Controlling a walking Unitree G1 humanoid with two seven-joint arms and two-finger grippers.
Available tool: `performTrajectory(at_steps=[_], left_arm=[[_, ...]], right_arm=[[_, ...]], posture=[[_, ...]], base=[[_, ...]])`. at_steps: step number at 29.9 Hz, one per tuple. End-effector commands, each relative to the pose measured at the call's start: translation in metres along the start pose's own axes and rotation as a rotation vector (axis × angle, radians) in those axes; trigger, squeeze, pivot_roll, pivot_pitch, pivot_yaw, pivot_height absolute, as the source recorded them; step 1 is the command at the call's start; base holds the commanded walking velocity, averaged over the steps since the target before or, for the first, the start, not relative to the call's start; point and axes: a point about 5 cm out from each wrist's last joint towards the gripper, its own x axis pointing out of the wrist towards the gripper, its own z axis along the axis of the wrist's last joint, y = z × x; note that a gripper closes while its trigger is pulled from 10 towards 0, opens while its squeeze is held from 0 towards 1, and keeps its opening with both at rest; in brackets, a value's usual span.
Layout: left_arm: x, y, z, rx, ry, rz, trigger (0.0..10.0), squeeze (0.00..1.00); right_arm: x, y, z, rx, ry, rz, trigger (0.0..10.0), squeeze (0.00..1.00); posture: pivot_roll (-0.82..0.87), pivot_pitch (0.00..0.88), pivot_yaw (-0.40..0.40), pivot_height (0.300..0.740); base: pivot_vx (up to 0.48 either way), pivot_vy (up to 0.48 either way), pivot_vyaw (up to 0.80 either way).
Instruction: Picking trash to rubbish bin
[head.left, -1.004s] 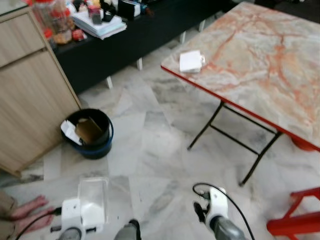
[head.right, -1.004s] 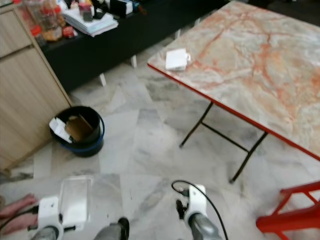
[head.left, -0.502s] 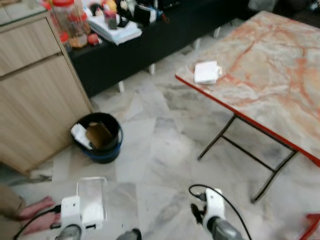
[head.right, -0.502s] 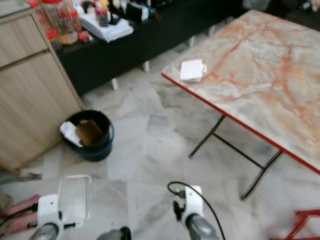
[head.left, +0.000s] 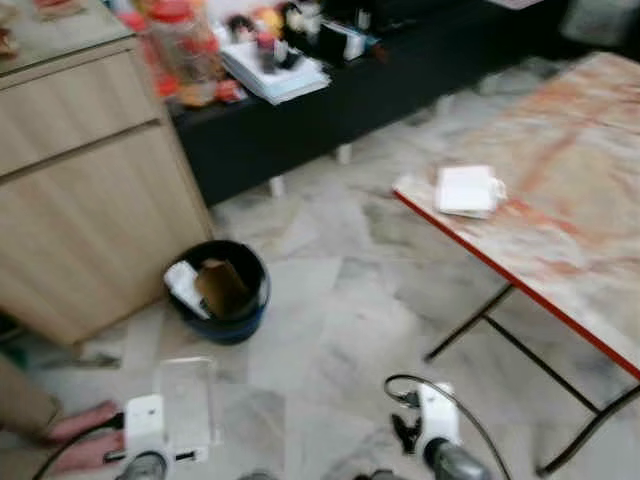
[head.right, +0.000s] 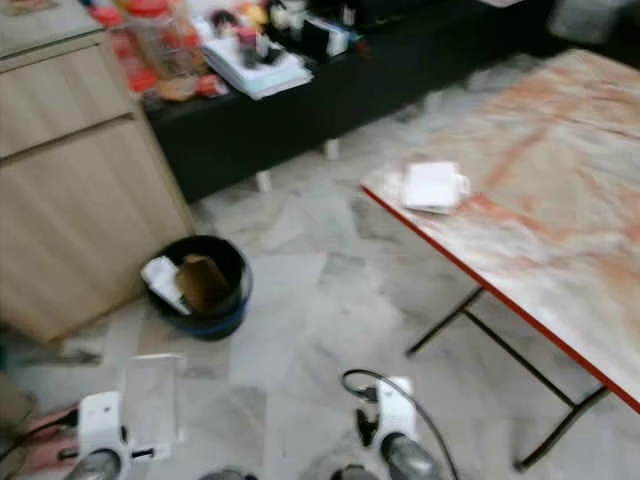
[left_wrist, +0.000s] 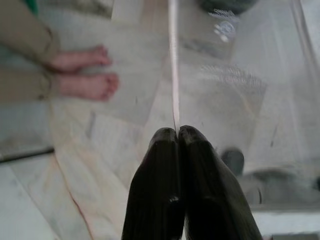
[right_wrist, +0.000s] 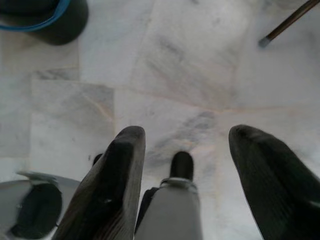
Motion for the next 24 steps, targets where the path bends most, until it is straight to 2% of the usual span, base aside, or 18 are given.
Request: performTrajectory(at_steps=[1, 7, 8, 11, 19, 24], left_arm=[[-0.0011, 0.0109, -0.0063, 0.019, 0.029, 0.026, 10.0, 0.0], [-0.0019, 0.0103, -0.0094, 0.025, 0.038, 0.025, 10.0, 0.0], [-0.002, 0.0102, -0.0099, 0.025, 0.04, 0.027, 10.0, 0.0], [-0.0023, 0.0101, -0.0106, 0.024, 0.042, 0.029, 10.0, 0.0], [-0.0031, 0.0116, -0.0136, 0.034, 0.052, 0.032, 10.0, 0.0], [-0.0031, 0.0118, -0.0135, 0.035, 0.052, 0.034, 10.0, 0.0]], right_arm=[[0.0011, 0.0099, -0.0029, 0.016, 0.012, 0.02, 10.0, 0.0], [0.0013, 0.0118, -0.0027, 0.0, 0.012, 0.031, 10.0, 0.0], [0.0013, 0.0126, -0.0033, -0.025, 0.02, 0.037, 10.0, 0.0], [0.0017, 0.0144, -0.0026, -0.02, 0.017, 0.041, 10.0, 0.0], [0.0021, 0.0156, -0.0014, -0.021, 0.016, 0.049, 10.0, 0.0], [0.0022, 0.0153, -0.0005, -0.023, 0.014, 0.048, 10.0, 0.0]], posture=[[0.13, 0.21, -0.02, 0.74], [0.14, 0.209, -0.022, 0.74], [0.14, 0.209, -0.024, 0.74], [0.14, 0.211, -0.024, 0.74], [0.14, 0.204, -0.024, 0.74], [0.14, 0.196, -0.025, 0.74]], base=[[0.424, 0.0, 0.0], [0.426, 0.0, 0.0], [0.424, 0.0, 0.8], [0.426, 0.0, 0.73], [0.427, 0.0, 0.0], [0.424, 0.0, 0.58]])
